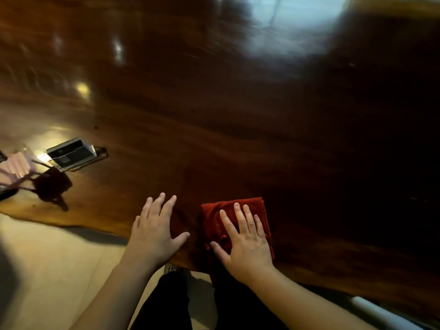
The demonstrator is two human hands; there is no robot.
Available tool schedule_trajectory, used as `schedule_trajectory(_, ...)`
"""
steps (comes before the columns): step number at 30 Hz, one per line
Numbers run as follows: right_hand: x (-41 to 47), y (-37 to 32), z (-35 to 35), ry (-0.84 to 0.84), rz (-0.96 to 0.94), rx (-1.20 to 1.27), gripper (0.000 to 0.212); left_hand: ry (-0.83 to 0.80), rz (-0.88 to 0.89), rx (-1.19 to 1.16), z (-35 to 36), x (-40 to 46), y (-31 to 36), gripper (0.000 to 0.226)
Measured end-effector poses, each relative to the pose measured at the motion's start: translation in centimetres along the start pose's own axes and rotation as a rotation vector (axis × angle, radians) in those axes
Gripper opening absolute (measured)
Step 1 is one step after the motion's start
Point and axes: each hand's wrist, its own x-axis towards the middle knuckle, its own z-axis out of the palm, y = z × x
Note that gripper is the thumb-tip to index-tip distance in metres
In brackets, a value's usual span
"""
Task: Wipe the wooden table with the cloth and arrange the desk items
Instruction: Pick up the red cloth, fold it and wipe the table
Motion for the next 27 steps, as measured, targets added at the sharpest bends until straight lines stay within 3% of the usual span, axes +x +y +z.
schedule_trajectory(10, 1.1, -0.5, -2.1, -0.007, 0.039, -0.056, 0.093, 0.065, -0.14, -0.232, -2.2, -0.3, -5.6, 0.089)
schedule_trajectory(15, 3.6, -3.5, -4.9, 0.123, 0.116, -0.075, 0.066, 0.122, -0.215, -0.31, -3.6, 0.4, -10.7, 0.087)
schedule_trajectory(20, 6.8, -8.1, -6.0, 0.246, 0.019, -0.029, 0.048, 0.312, -0.301, -0.367, -5.9, 0.5, -15.6, 0.084)
schedule_trajectory(27, 13.2, -18.2, -6.5, 0.153, -0.147, 0.005, 0.053, 0.704, -0.361, -0.435, -9.7, 1.1, -23.4, 0.086)
